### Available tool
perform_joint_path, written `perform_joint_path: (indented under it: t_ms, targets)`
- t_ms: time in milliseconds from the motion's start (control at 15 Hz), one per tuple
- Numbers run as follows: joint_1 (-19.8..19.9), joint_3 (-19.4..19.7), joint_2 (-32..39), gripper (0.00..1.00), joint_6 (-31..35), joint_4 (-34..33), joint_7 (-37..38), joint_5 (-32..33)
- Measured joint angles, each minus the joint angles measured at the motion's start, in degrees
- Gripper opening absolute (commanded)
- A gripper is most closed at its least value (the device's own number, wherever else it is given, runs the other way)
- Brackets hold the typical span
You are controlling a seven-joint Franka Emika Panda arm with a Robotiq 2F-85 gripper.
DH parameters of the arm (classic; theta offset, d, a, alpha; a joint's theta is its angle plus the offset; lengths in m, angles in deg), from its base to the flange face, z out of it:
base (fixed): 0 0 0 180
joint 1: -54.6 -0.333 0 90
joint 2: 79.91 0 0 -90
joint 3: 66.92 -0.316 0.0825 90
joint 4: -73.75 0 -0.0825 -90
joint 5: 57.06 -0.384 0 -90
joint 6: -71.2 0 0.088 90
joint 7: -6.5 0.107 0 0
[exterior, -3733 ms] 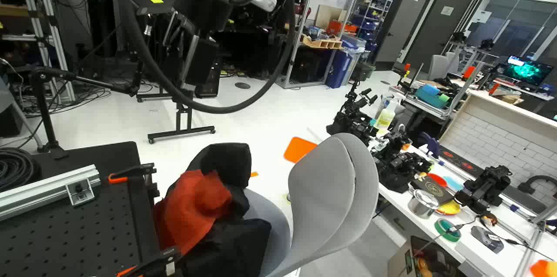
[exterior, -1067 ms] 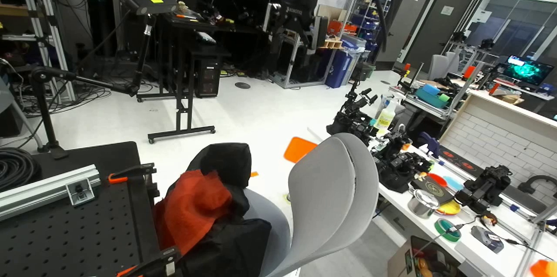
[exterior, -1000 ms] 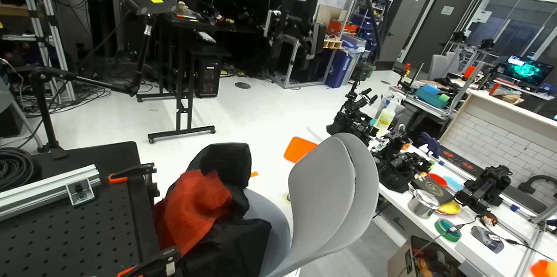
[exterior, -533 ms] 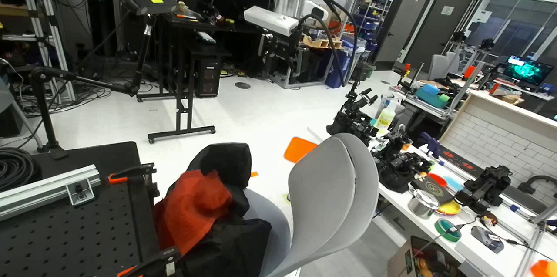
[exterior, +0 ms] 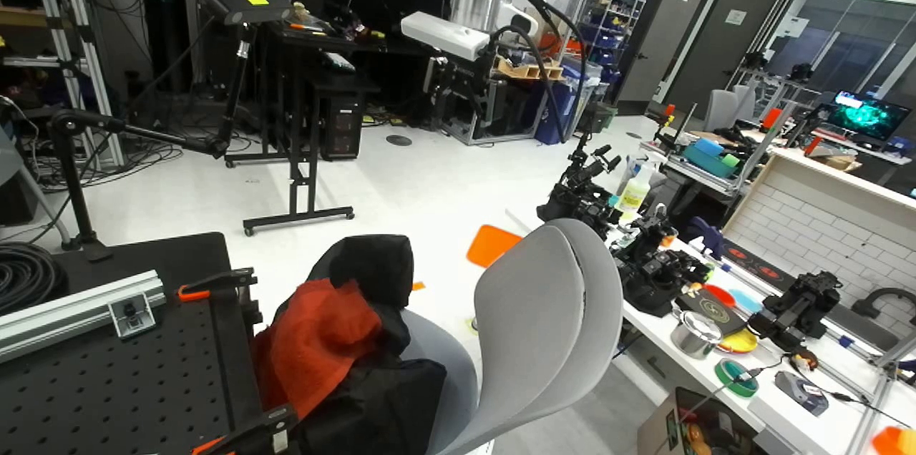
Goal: Pick up the red cloth and black bag together and put them on the back rest of the gray chair
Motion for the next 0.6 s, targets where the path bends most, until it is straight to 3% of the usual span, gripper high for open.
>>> perform_joint_path:
  t_ms: [267, 600]
  targets:
    - [-2.4, -0.6, 1.8, 1.0, 1.6, 3.2, 3.2, 0.5]
    - [-6.2, -0.9, 0.7, 1.0, 10.1, 14.9, 9.4, 4.7]
